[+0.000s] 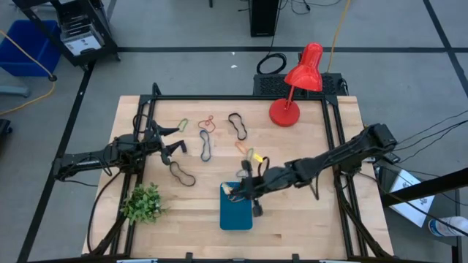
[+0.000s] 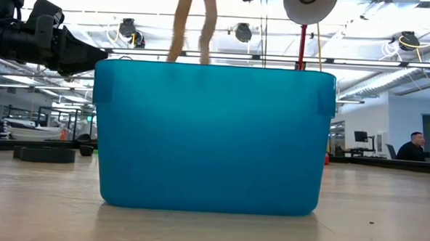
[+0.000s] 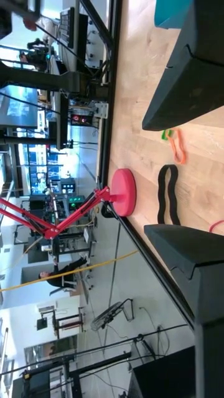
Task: Pick and place rubber bands into bin
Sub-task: Put the brown rubber band into the blue bin
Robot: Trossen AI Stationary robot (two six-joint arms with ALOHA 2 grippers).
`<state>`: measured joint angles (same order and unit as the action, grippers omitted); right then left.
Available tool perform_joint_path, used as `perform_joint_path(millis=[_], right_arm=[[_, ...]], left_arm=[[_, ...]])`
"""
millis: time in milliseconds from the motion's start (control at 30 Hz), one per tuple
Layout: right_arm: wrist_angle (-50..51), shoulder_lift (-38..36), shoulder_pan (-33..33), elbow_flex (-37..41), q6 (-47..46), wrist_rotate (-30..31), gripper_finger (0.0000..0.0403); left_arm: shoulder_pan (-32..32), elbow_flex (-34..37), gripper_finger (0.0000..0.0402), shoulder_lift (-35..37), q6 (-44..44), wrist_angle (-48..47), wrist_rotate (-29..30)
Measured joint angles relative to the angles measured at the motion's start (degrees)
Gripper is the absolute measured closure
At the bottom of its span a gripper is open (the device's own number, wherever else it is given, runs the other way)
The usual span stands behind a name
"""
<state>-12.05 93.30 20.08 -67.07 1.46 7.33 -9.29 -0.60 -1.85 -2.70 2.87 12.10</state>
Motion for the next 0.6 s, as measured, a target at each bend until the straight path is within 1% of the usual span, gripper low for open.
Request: perform_joint_path(millis=[400, 600], right_arm=[[4.76, 8.77, 1.04, 0.00, -9.19, -0.12, 0.0403], [8.77, 11.01, 1.04, 0.00, -13.90, -0.12, 0.0402]], left_arm=[[0.01, 0.00, 0.0135, -0.01, -0.02, -0.04, 0.00], [0.01, 0.00, 0.0135, -0.01, -0.02, -0.07, 0.00]])
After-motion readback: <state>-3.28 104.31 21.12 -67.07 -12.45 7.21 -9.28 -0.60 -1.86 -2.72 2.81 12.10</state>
